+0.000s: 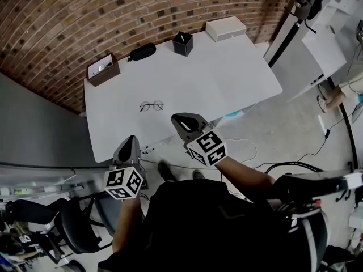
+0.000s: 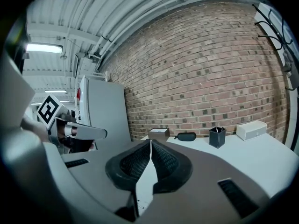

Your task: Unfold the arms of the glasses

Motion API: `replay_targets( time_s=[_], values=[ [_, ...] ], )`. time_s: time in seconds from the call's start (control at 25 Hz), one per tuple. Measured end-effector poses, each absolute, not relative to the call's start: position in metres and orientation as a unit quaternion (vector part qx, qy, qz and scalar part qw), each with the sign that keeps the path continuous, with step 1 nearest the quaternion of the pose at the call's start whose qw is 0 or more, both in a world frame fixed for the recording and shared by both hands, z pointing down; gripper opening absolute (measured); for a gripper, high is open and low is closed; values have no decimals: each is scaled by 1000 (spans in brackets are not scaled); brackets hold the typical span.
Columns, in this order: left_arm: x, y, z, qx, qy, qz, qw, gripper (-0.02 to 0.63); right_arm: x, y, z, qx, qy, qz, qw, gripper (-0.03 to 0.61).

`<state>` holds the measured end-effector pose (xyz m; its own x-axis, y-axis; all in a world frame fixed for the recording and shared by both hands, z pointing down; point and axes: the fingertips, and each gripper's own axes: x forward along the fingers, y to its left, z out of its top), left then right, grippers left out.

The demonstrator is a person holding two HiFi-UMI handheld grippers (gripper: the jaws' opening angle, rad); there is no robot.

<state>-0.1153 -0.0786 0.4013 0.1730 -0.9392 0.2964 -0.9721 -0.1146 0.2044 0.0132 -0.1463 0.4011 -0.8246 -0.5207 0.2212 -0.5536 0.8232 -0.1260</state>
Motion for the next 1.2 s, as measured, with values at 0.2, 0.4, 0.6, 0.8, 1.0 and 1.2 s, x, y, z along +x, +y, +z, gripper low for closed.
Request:
replay_targets(
  time_s=[0.2, 0.4, 0.6, 0.8, 1.0, 1.2],
  values=[
    [-147, -112, 415, 760, -620, 55, 186, 9, -19, -171, 409, 300, -944, 87, 110, 9],
    [-179, -144, 452, 768, -600, 85, 205, 9, -52, -194, 437, 317, -934, 95, 137, 11],
    [-186, -171, 495, 784, -566, 98, 238, 9, -67, -211, 480, 332, -919, 114, 179, 11],
    [-196, -195, 535, 775, -559, 113, 273, 9, -74, -225, 522, 343, -904, 140, 215, 11],
    [-199, -214, 566, 776, -544, 123, 295, 11, -81, -240, 556, 351, -894, 155, 232, 11],
    [-202, -228, 599, 776, -534, 150, 302, 11, -87, -251, 591, 356, -883, 165, 260, 11]
  ],
)
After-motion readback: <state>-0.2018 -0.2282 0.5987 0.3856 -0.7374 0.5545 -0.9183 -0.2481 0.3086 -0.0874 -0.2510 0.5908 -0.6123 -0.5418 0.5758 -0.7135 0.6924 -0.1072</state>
